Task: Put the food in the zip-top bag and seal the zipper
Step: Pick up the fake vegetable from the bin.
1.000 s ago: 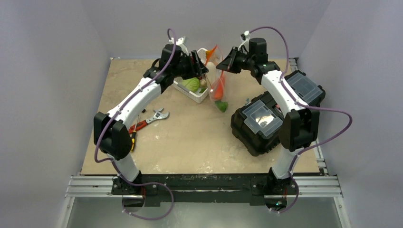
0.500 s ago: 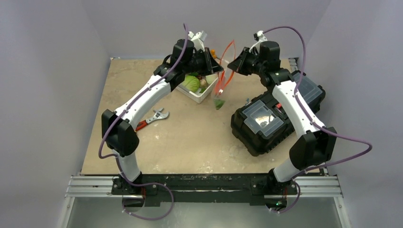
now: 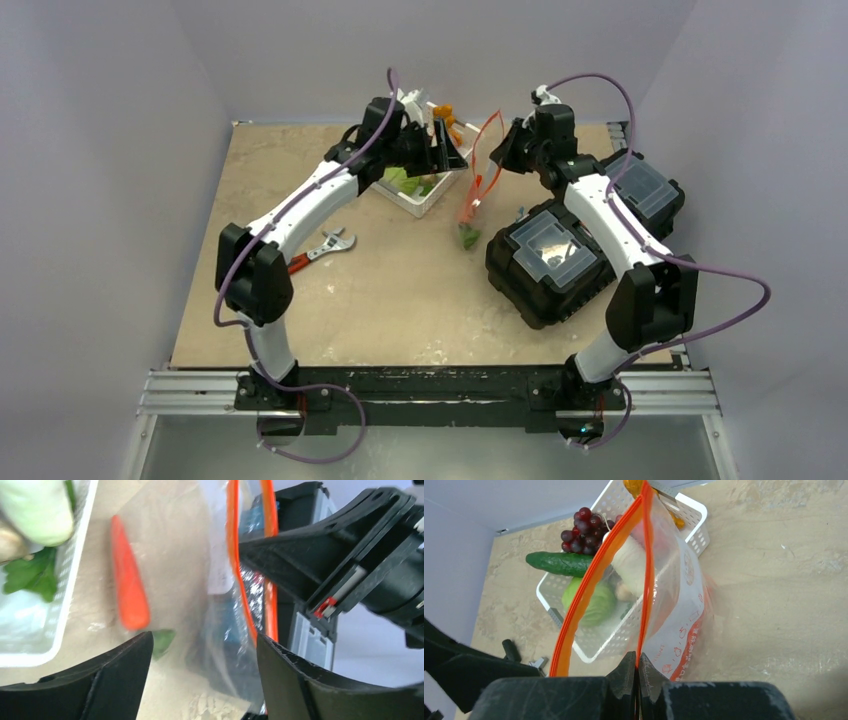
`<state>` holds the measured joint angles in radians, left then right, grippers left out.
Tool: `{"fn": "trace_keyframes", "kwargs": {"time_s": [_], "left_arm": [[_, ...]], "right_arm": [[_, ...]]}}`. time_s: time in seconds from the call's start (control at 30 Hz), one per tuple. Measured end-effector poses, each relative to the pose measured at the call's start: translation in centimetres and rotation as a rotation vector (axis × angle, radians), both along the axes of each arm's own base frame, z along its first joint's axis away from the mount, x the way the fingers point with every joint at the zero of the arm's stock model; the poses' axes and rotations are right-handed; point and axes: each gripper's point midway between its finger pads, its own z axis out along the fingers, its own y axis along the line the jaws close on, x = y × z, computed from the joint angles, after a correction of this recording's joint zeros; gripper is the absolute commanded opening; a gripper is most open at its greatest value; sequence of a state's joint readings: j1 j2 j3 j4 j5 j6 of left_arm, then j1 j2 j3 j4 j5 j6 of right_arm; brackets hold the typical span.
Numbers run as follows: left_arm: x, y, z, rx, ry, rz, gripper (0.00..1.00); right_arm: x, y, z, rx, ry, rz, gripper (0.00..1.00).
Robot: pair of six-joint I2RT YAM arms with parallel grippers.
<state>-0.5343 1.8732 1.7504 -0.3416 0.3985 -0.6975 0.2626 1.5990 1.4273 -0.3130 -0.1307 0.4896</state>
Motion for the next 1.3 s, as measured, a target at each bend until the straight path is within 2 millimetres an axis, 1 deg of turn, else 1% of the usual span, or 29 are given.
{"fn": "trace_keyframes", "kwargs": {"time_s": [0.07, 0.13, 0.23, 0.3, 0.37, 0.47, 0.57, 0.63, 0.7, 0.77, 0.9, 0.97, 1.07, 1.13, 1.3], "left_arm": [[-0.5, 1.3, -0.4, 0.029, -0.032, 0.018, 0.79], [-0.5, 2.8, -0.2, 0.057, -0.093, 0.056, 0.80], [0.7, 4.9, 0.9, 0.085, -0.191, 0.156, 0.79], [2.0, 6.3, 1.5, 0.097, -0.236, 0.250, 0.78], [3.7, 8.1, 1.6, 0.100, -0.240, 0.380, 0.78], [5.7, 10.6, 0.9, 0.076, -0.194, 0.558, 0.78], [8.2, 13.0, -0.3, -0.021, -0.118, 0.738, 0.78], [10.0, 14.1, -1.5, -0.092, -0.067, 0.828, 0.75], [11.4, 14.9, -3.1, -0.150, -0.009, 0.898, 0.70], [12.7, 15.5, -5.4, -0.214, 0.071, 0.964, 0.67], [14.1, 15.6, -9.5, -0.283, 0.204, 1.052, 0.66], [14.6, 15.5, -10.9, -0.305, 0.254, 1.087, 0.65], [15.0, 15.6, -11.7, -0.325, 0.291, 1.133, 0.63], [15.0, 15.9, -11.9, -0.332, 0.306, 1.162, 0.61], [15.4, 16.6, -12.0, -0.344, 0.323, 1.217, 0.59]], "right_arm": [[0.2, -0.1, 0.2, -0.003, -0.012, -0.008, 0.00], [0.3, -0.2, 0.2, -0.004, -0.016, -0.011, 0.00], [0.4, -0.2, 0.3, -0.007, -0.022, -0.014, 0.00], [0.5, -0.3, 0.4, -0.010, -0.026, -0.021, 0.00], [0.6, -0.5, 0.4, -0.016, -0.028, -0.029, 0.00], [0.7, -0.6, 0.5, -0.019, -0.036, -0.030, 0.00], [0.9, -0.6, 0.7, -0.019, -0.048, -0.032, 0.00], [1.0, -0.5, 0.8, -0.017, -0.055, -0.032, 0.00], [1.1, -0.5, 0.9, -0.016, -0.059, -0.032, 0.00], [1.1, -0.5, 1.0, -0.016, -0.060, -0.032, 0.00], [1.1, -0.5, 1.0, -0.015, -0.062, -0.028, 0.00], [1.1, -0.4, 1.0, -0.014, -0.065, -0.023, 0.00], [1.0, -0.3, 1.0, -0.013, -0.064, -0.015, 0.00], [1.1, -0.2, 0.9, -0.011, -0.061, -0.009, 0.00], [1.3, 0.2, -0.3, -0.010, -0.034, 0.006, 0.00]]}}
